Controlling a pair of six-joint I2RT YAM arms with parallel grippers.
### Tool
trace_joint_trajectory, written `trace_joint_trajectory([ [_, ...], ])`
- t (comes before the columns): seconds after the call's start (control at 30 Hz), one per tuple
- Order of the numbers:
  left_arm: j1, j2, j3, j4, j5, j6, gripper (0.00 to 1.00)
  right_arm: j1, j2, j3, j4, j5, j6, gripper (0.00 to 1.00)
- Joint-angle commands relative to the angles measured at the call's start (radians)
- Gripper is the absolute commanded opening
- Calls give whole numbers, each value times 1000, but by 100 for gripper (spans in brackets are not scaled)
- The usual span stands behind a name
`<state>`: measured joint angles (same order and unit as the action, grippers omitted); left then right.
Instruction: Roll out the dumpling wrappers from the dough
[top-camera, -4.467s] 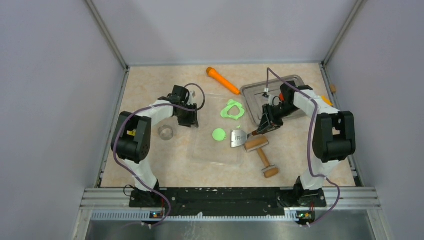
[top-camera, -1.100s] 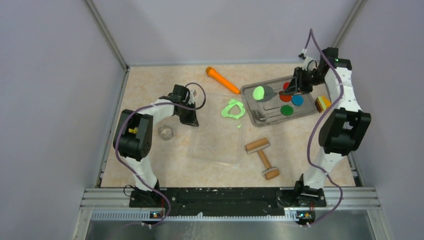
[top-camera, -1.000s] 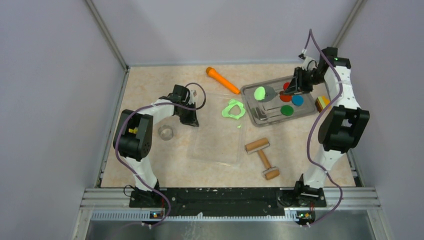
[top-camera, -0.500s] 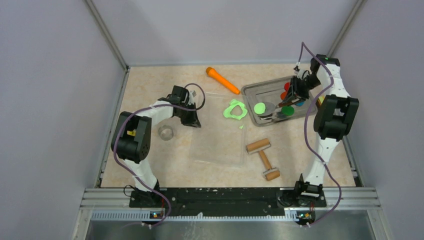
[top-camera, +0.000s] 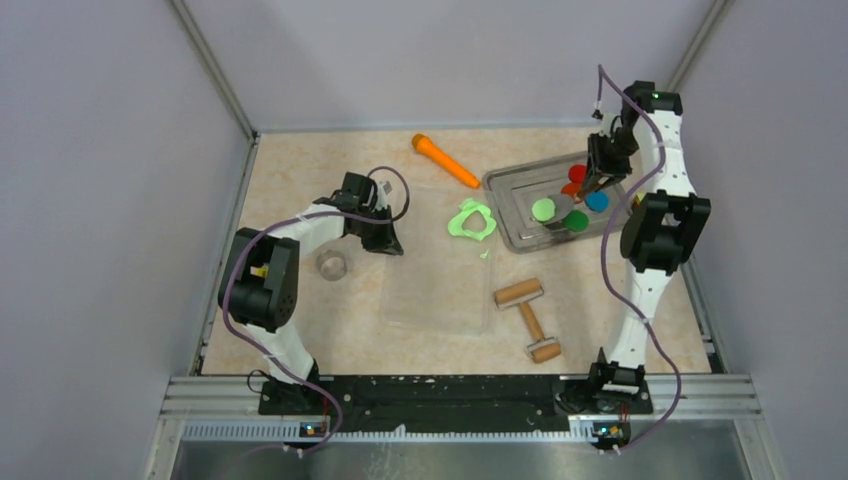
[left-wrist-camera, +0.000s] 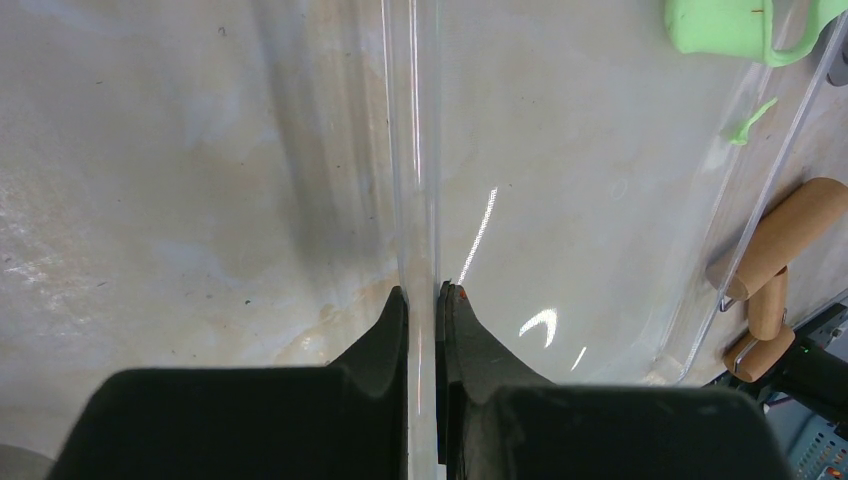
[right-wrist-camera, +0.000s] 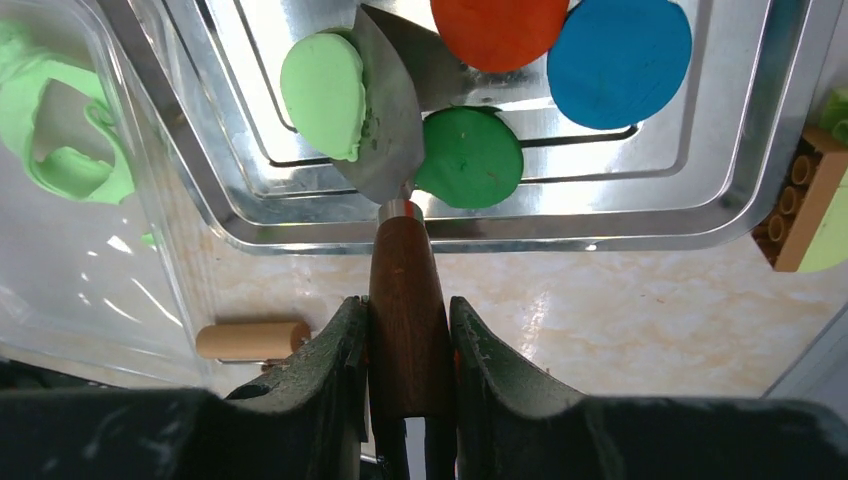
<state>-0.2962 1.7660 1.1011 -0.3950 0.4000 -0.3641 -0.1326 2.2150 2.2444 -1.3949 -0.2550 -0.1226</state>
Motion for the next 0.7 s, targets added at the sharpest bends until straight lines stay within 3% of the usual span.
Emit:
trace_joint_trajectory([
  [0.0, -8, -55, -4, 32, 28, -1, 10, 83, 77, 46, -23, 196, -112, 0],
  [0.23, -8, -70, -8, 28, 30, 1, 10, 213, 186, 314, -109, 446, -215, 0],
  [0.67, -8, -114, -33, 40, 23, 1, 10, 263, 128, 292, -1, 598, -277, 0],
])
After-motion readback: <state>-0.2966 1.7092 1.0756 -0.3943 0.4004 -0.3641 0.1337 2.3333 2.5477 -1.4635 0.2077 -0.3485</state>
